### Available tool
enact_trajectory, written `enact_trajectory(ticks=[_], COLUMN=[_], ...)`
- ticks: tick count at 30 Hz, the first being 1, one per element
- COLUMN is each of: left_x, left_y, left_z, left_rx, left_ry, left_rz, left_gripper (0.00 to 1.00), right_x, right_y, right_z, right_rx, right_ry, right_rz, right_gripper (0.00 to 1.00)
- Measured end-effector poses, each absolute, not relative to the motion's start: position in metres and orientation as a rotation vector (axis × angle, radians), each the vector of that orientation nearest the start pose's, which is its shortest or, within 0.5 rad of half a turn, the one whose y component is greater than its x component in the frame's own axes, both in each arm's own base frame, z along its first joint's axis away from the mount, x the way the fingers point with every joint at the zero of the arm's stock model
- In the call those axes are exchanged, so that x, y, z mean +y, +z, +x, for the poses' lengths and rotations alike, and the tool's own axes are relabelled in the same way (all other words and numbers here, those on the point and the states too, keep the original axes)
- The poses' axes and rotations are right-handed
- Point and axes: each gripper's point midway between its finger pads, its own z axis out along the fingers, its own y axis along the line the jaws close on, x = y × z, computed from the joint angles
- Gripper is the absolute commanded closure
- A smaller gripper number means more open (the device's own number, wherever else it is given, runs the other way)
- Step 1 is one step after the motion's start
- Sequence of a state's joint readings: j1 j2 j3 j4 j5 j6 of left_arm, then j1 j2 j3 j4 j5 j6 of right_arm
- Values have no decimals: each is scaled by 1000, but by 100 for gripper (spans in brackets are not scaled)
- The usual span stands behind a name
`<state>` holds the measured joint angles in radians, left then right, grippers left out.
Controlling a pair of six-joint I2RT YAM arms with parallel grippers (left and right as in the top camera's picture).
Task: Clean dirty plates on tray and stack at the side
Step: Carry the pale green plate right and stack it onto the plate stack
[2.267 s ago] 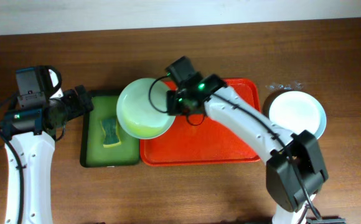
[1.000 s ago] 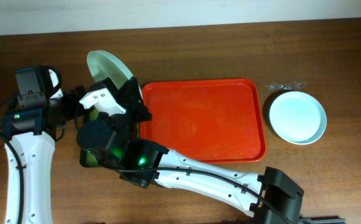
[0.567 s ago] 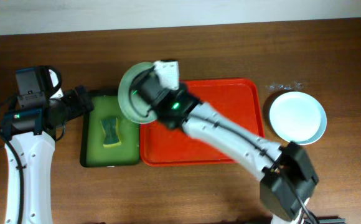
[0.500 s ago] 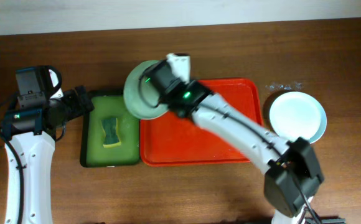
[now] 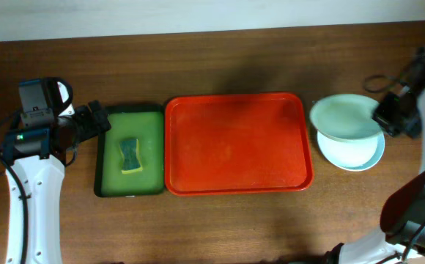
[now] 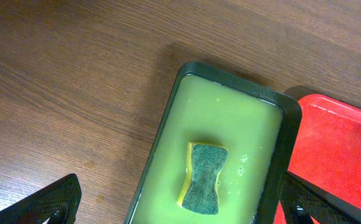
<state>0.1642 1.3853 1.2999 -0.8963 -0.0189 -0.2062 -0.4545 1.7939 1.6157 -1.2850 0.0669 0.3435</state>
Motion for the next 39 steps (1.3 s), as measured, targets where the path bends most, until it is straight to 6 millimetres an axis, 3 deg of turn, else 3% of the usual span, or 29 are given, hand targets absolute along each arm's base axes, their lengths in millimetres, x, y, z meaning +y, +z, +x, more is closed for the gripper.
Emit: enact_trajectory(ticks=[5, 6, 7, 8, 12, 15, 18, 19, 22, 26, 39], left_x=[62, 62, 62, 62, 62, 62, 62, 62, 62, 62, 62], left_y=[208, 207, 207, 208, 207, 207, 207, 207, 207, 207, 207], left_z=[352, 352, 352, 352, 352, 352, 352, 352, 352, 352, 352], left_rx=[2506, 2508, 2508, 2507, 2507, 2507, 2508, 2507, 2508, 2507, 2508], left_ry=[8, 8, 8, 8, 8, 8, 8, 8, 8, 8, 8], left_rz=[-477, -477, -477, -477, -477, -477, -477, -477, -477, -477, -477], left_gripper=[1, 1, 1, 1, 1, 1, 1, 1, 1, 1, 1], right_x=[-193, -193, -190, -184, -173, -150, -102, -80, -24, 2, 6], right_y=[96, 88, 79, 72, 70, 76, 92, 96, 100, 101, 102], right_z=[278, 280, 282, 280, 281, 283, 305, 309, 314, 316, 316], right_rx=[2791, 2775, 2766, 2778, 2806, 2890, 2967, 2993, 3054, 3071, 3072], right_ry=[-108, -96, -66, -31, 47, 208, 404, 477, 591, 616, 621], right_rz=[1359, 1358, 1359, 1360, 1331, 1203, 833, 688, 385, 237, 213], right_gripper=[96, 89, 70, 31, 26, 24, 20, 1, 2, 1, 2])
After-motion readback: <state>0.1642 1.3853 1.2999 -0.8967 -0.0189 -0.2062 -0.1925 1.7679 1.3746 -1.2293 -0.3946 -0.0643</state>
